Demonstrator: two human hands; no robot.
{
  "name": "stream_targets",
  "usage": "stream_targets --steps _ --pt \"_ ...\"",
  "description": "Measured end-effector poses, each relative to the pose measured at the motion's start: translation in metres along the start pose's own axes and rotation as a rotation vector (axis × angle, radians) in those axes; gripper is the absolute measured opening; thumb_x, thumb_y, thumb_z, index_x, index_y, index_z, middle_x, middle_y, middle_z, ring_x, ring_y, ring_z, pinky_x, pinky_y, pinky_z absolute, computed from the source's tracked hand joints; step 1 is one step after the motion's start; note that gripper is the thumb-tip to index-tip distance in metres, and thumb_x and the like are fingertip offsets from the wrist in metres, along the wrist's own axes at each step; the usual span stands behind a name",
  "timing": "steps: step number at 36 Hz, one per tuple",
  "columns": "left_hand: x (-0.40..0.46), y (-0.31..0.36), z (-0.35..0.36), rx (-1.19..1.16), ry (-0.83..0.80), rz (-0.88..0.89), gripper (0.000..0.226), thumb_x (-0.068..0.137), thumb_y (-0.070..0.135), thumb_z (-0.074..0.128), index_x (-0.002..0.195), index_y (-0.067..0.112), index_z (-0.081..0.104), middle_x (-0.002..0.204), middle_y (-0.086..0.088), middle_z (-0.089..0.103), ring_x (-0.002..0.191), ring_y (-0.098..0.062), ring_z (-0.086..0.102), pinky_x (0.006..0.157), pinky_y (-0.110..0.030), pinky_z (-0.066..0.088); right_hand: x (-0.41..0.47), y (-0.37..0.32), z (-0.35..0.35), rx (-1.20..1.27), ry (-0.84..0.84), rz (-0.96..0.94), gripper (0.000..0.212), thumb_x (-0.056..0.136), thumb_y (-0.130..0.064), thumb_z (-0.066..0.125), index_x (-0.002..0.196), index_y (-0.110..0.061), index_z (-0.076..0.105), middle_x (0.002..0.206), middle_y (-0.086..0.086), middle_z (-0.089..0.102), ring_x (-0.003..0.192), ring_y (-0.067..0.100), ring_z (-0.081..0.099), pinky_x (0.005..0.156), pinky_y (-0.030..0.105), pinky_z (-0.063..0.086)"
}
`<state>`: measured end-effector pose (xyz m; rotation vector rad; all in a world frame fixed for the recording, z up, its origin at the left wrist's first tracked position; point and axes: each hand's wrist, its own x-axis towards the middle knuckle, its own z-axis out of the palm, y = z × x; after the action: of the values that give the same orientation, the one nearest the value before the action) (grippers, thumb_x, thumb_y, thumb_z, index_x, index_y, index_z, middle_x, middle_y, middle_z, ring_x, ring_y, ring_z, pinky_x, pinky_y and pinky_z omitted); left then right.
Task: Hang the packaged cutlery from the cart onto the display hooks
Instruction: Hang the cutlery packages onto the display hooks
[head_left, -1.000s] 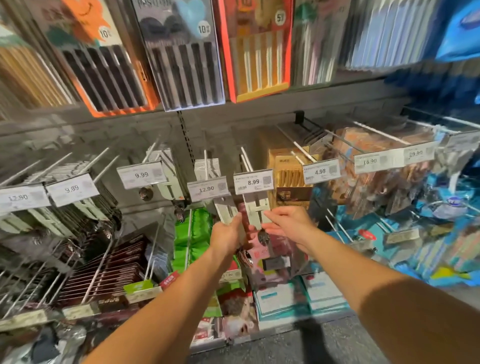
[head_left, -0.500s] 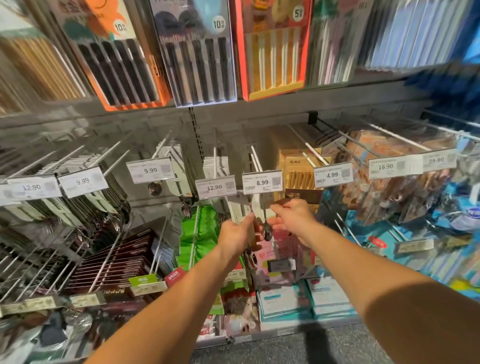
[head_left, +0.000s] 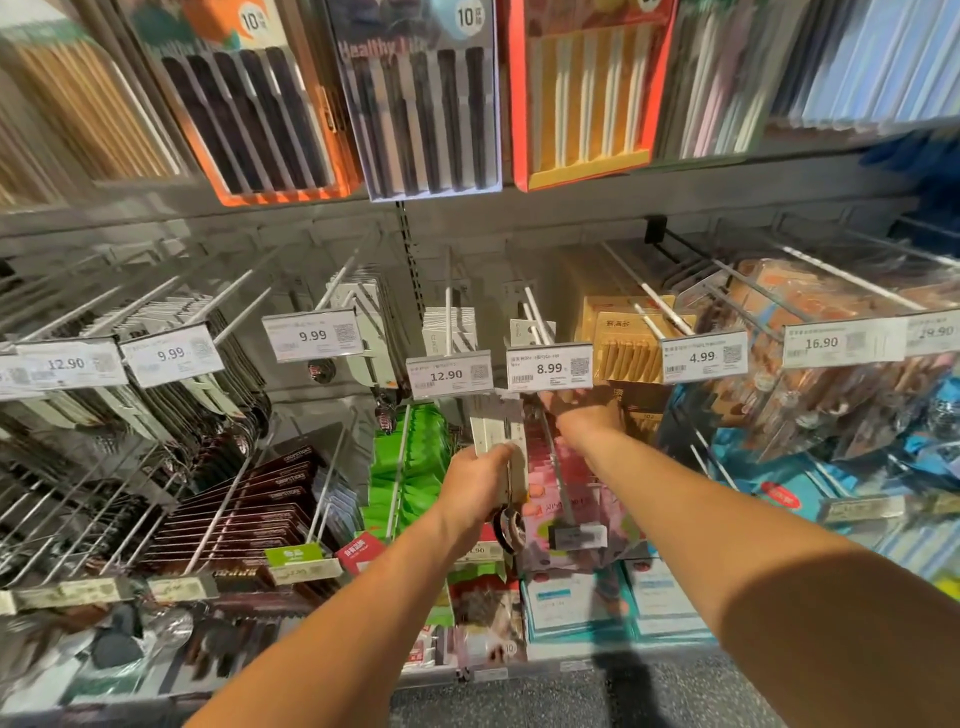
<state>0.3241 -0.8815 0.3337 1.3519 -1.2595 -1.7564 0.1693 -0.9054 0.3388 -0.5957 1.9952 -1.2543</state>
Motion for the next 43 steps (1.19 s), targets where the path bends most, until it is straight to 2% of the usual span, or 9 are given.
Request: stream_targets --steps 3,6,8,11,18,26,29,37,43 --pt "0.004 -0.003 -0.001 0.064 -0.002 0.025 0.038 0.085 0.038 0.074 0.100 0.004 0.064 0.092 -0.016 0.076 0.091 -0.038 0.072 0.093 -0.056 0.053 -0.008 0.007 -0.008 0.001 -0.169 0.021 0.024 0.090 -0.037 0.069 0.092 -0.015 0.060 0.091 0.002 0.065 0.080 0.017 0.063 0.066 0.024 0.055" --pt "0.000 -0.001 0.002 0.138 0.064 0.060 0.039 0.086 0.039 0.075 0.095 0.003 0.067 0.086 -0.016 0.074 0.083 -0.030 0.070 0.075 -0.036 0.056 -0.024 0.015 -0.022 0.018 -0.478 0.104 0.035 0.089 -0.042 0.069 0.114 -0.019 0.060 0.108 0.004 0.063 0.107 0.025 0.063 0.082 0.032 0.058" --pt "-0.002 -0.003 0.004 0.155 0.113 0.043 0.075 0.079 0.053 0.076 0.117 -0.009 0.059 0.109 -0.034 0.065 0.103 -0.039 0.067 0.085 -0.047 0.055 -0.029 0.022 -0.029 0.041 -0.564 0.114 0.056 0.084 -0.037 0.075 0.132 -0.018 0.055 0.125 0.001 0.057 0.122 0.027 0.054 0.083 0.030 0.057" --pt "0.005 -0.014 0.007 0.150 0.121 0.038 0.109 0.062 0.073 0.074 0.128 -0.011 0.051 0.124 -0.030 0.062 0.112 -0.041 0.063 0.092 -0.052 0.053 -0.034 0.032 -0.037 0.055 -0.591 0.075 0.045 0.088 -0.024 0.073 0.128 -0.010 0.061 0.122 0.006 0.067 0.119 0.029 0.059 0.097 0.040 0.054" --pt "-0.006 -0.012 0.003 0.200 0.074 0.123 0.068 0.101 0.059 0.031 0.104 0.006 0.074 0.098 -0.015 0.074 0.081 -0.028 0.067 0.070 -0.032 0.049 -0.047 0.031 -0.054 0.066 -0.546 0.019 0.025 0.094 -0.012 0.064 0.113 0.003 0.063 0.076 0.003 0.059 0.064 0.009 0.050 0.059 0.023 0.037" --pt "-0.011 -0.007 -0.003 0.131 0.059 0.184 0.054 0.105 0.044 0.035 0.067 0.016 0.062 0.047 0.008 0.060 0.058 -0.013 0.059 0.059 -0.024 0.050 -0.042 0.030 -0.051 0.225 -0.381 0.011 0.020 0.084 -0.007 0.075 0.101 -0.006 0.066 0.086 0.013 0.067 0.073 0.015 0.063 0.075 0.028 0.057" --pt "-0.014 -0.004 -0.004 0.096 0.029 0.175 0.050 0.105 0.043 0.039 0.072 0.016 0.064 0.053 0.007 0.062 0.060 -0.017 0.058 0.057 -0.027 0.048 -0.041 0.027 -0.046 0.222 -0.322 -0.038 0.030 0.084 -0.006 0.075 0.112 -0.003 0.064 0.089 0.012 0.067 0.072 0.013 0.064 0.064 0.021 0.055" --pt "-0.017 0.003 -0.007 0.071 -0.021 0.168 0.048 0.105 0.044 0.040 0.077 0.016 0.068 0.054 0.009 0.068 0.048 -0.002 0.062 0.053 -0.022 0.047 -0.029 0.031 -0.042 0.154 -0.269 -0.110 0.027 0.080 -0.016 0.080 0.105 -0.013 0.071 0.099 0.005 0.072 0.078 0.013 0.067 0.086 0.031 0.058" --pt "-0.018 0.009 -0.007 0.049 -0.016 0.177 0.045 0.103 0.044 0.045 0.077 0.017 0.070 0.059 0.006 0.070 0.052 -0.005 0.064 0.059 -0.025 0.048 -0.029 0.030 -0.046 0.172 -0.300 -0.109 0.029 0.076 -0.007 0.081 0.104 -0.005 0.072 0.101 0.012 0.074 0.085 0.017 0.074 0.083 0.028 0.058"
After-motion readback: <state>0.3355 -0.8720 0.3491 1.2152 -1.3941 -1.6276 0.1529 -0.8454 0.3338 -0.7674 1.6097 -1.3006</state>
